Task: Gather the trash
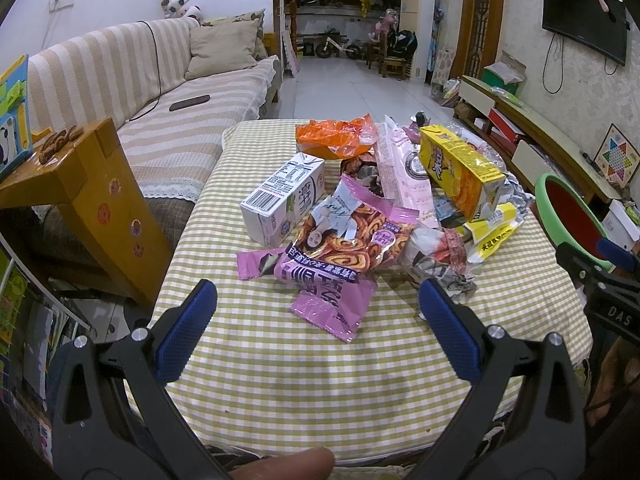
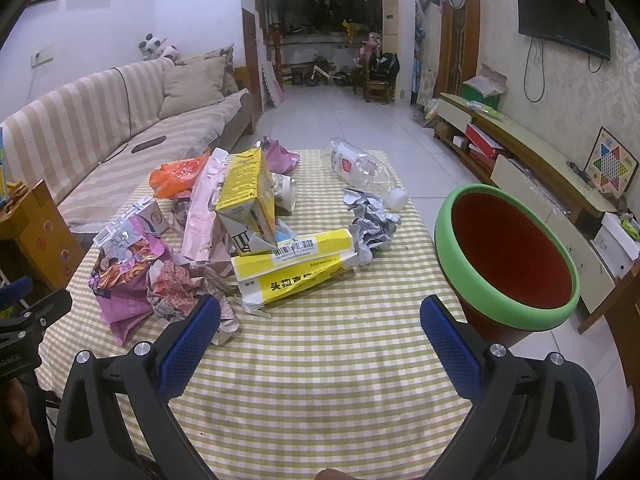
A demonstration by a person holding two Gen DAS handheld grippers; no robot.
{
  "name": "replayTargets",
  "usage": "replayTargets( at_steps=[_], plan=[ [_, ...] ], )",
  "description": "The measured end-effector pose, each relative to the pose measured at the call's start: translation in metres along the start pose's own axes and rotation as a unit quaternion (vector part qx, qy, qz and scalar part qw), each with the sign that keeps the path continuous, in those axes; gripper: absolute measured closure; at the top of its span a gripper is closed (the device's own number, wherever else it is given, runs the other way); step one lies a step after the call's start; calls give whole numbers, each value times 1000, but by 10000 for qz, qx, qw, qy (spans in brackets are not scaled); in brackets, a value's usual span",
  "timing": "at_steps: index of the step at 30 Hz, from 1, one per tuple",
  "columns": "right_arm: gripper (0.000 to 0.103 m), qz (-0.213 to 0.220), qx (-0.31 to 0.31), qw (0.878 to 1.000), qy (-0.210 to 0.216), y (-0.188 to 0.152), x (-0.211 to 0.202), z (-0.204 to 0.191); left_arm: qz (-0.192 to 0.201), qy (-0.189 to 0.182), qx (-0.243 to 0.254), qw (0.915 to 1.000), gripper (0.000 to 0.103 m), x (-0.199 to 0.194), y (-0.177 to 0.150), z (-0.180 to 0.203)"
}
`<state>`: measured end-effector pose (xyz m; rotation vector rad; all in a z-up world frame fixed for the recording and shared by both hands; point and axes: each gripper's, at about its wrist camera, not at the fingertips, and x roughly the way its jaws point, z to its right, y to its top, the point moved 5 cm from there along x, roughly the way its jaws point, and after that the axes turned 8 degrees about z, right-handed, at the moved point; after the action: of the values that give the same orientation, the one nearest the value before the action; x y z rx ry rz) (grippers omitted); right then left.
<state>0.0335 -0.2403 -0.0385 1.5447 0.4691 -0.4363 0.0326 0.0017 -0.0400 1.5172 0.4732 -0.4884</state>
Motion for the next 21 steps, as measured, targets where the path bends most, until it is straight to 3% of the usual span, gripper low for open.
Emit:
replayTargets(
  at_steps=[11, 21],
  plan=[
    [7, -57, -14, 10000, -15, 0, -1, 2, -24, -10, -16, 10000, 4, 2, 4, -2],
    [7, -327, 16, 9991, -282, 6, 7, 13, -151, -106, -107, 9998, 4, 3, 5, -2]
  ],
)
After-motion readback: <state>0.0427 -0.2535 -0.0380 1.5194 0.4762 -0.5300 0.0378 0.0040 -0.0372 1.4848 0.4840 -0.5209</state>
